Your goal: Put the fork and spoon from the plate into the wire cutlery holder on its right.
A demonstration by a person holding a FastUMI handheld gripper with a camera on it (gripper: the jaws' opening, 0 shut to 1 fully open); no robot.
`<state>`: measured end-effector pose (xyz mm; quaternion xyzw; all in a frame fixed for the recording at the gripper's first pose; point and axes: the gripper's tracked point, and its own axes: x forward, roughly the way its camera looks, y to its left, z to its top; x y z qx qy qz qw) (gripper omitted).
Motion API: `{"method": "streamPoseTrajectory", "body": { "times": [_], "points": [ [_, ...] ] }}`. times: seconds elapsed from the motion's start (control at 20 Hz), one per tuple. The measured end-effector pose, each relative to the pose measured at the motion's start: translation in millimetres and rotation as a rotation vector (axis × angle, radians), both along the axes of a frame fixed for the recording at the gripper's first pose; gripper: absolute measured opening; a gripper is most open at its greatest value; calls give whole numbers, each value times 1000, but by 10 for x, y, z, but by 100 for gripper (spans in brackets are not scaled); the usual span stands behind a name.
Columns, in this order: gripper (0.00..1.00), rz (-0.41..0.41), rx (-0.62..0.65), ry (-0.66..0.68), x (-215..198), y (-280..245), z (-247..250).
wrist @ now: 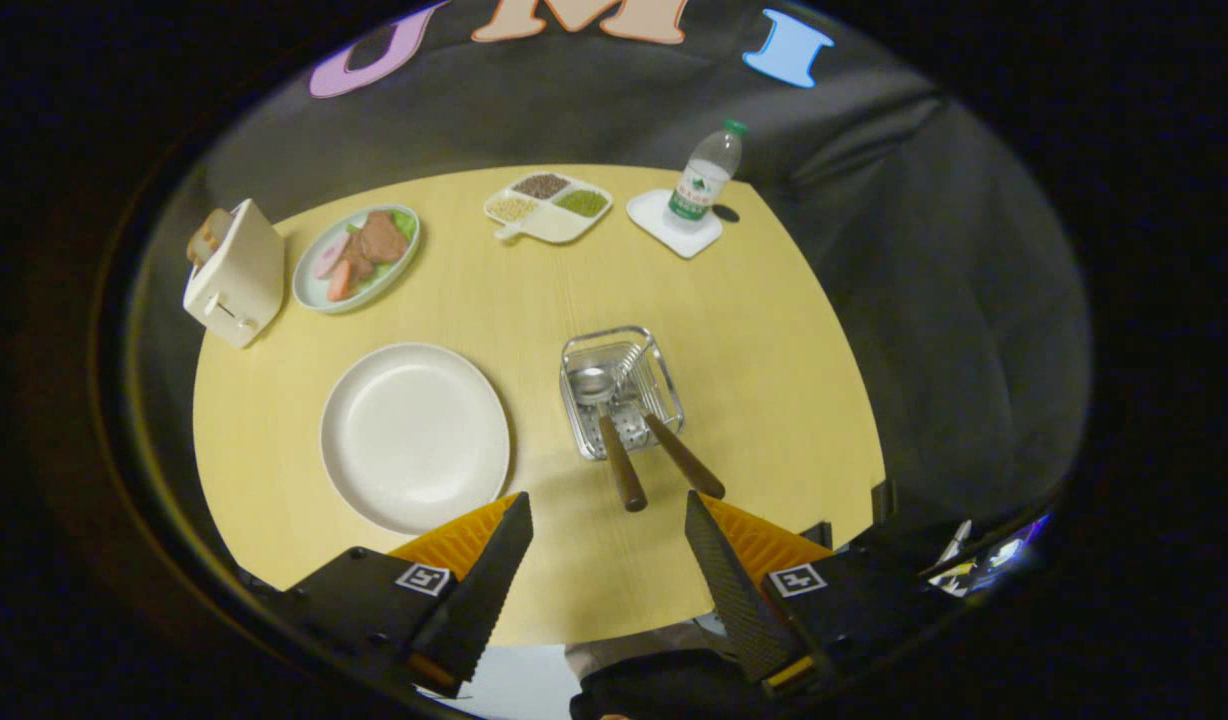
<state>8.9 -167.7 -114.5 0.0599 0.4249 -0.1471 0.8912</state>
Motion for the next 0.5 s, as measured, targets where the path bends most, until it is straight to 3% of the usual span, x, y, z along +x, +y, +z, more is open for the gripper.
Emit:
{"method": "streamPoseTrajectory", "body": {
  "times": [0.25, 0.5],
  "points": [
    [99, 42, -83, -422, 343, 42, 529],
    [98, 136, -118, -818, 497, 281, 1173]
  ]
}}
